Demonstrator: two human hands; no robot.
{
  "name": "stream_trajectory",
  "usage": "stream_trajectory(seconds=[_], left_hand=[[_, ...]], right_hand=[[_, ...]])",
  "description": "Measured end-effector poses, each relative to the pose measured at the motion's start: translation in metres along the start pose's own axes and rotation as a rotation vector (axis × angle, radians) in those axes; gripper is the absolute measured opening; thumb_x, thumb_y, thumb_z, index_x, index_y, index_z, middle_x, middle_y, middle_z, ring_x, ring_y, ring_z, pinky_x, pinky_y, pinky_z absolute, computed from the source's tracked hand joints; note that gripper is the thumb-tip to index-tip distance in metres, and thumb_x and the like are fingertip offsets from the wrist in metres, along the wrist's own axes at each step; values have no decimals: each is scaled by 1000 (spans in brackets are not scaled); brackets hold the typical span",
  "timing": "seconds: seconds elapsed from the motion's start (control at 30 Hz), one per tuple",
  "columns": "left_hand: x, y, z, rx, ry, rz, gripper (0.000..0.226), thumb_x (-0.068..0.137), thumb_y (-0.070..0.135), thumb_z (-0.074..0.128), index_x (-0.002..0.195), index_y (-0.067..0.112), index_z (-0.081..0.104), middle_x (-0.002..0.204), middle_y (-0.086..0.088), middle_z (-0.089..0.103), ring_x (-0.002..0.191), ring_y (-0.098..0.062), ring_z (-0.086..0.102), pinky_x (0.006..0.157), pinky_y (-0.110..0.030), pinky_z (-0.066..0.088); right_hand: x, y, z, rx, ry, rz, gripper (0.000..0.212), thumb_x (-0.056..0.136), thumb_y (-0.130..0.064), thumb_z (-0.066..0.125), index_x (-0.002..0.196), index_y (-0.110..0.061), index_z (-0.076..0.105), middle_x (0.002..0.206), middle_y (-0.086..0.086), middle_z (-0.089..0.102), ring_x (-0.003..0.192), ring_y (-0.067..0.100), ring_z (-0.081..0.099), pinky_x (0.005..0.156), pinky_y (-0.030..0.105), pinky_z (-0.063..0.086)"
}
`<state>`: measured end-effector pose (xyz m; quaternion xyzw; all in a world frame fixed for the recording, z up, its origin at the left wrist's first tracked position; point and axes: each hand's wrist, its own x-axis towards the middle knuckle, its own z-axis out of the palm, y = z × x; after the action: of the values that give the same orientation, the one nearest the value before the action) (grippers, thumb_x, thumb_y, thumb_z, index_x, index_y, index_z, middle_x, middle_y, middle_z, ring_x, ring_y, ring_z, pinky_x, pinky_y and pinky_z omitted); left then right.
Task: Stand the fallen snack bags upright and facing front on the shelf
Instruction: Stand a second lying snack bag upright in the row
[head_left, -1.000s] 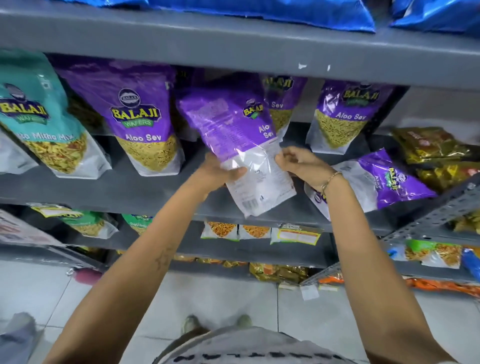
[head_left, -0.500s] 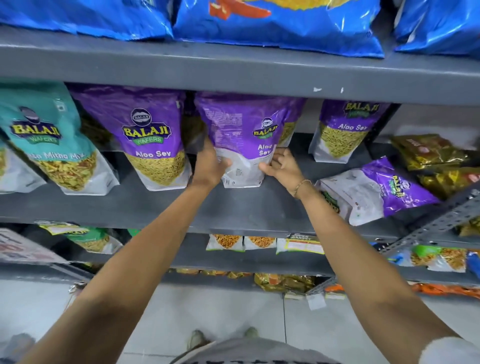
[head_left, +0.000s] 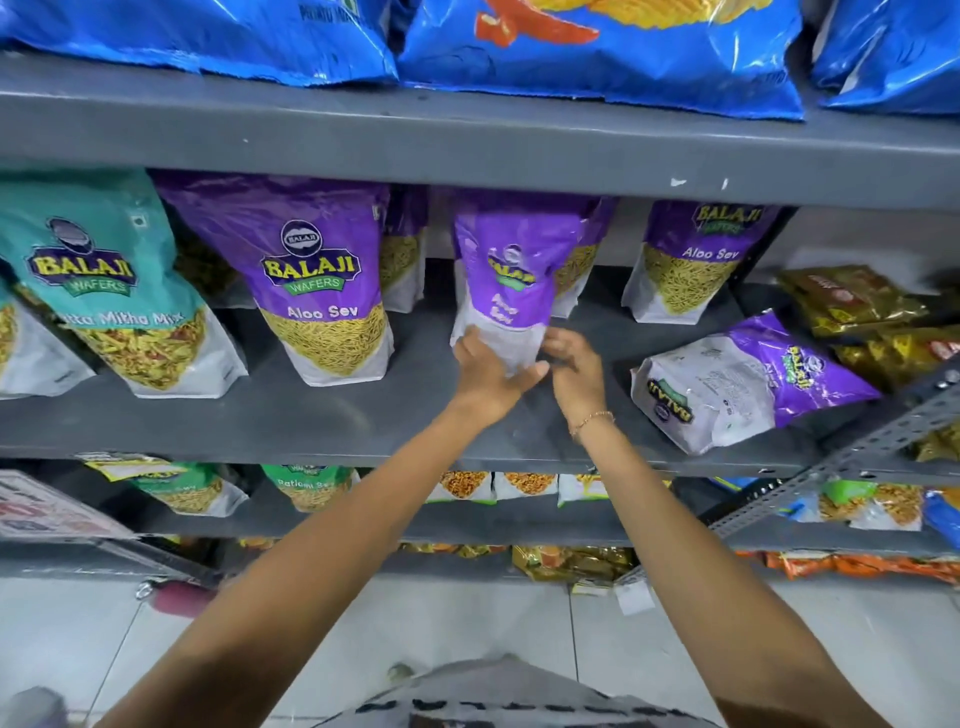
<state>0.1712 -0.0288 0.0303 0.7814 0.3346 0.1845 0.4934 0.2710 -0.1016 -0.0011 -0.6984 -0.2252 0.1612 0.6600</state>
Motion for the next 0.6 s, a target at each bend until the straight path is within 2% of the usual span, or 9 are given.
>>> stream_trajectory(seconds=[0.07,0.17,0.23,0.3,0.37,0.43,0.53,0.6], left_hand=[[5,3,-6,-151,30,-17,122,58,38,84,144,-4,8,150,-18,27,141,-27,28,115,-41,30],[15,6,-9,-243,158,-46,130,55,28,91,145,0,1,149,-15,34,138,-26,35,113,-42,33],[20,5,-6,-208,241,-53,114,58,31,88,139,1,15,140,-13,43,130,-28,44,104,-40,41],[22,-2,-7,-152,282,-22,87,63,33,84,124,5,28,118,-5,55,113,-29,57,84,-33,46],[26,-12,-16,-149,213,25,75,67,32,83,114,10,30,105,2,54,99,-24,60,77,-26,42],[33,-20,-30,-231,49,51,74,67,28,84,112,16,27,110,1,54,103,-19,58,82,-25,43],[47,-29,-56,-318,-204,45,72,73,15,79,122,17,26,120,0,57,116,-19,56,89,-20,48],[53,-32,-68,-238,-260,55,76,78,14,75,135,14,25,131,-2,54,122,-18,52,98,-26,44]], right_hand=[[-8,7,-1,-26,-59,55,54,75,20,32,115,-6,58,98,4,66,90,8,62,80,14,51],[-11,15,-4,-30,-202,151,56,77,21,26,114,-5,58,95,7,68,87,11,66,74,22,55],[-7,16,-8,-73,-180,178,53,79,19,26,108,-9,60,101,19,69,86,15,65,70,21,52],[3,15,-14,-126,-167,178,49,80,16,28,103,-11,60,105,24,68,78,12,64,67,22,49],[17,10,-22,-181,-171,159,37,86,11,37,104,-12,60,109,24,68,78,11,62,67,23,48],[32,4,-27,-191,-191,139,28,89,1,51,116,-7,55,117,21,64,91,15,58,73,24,48],[51,-8,-27,-210,-266,98,57,83,-12,67,133,-11,39,128,6,50,118,14,47,97,26,39],[61,-15,-24,-252,-360,78,69,78,-16,73,135,-13,34,136,0,46,127,11,41,107,27,32]])
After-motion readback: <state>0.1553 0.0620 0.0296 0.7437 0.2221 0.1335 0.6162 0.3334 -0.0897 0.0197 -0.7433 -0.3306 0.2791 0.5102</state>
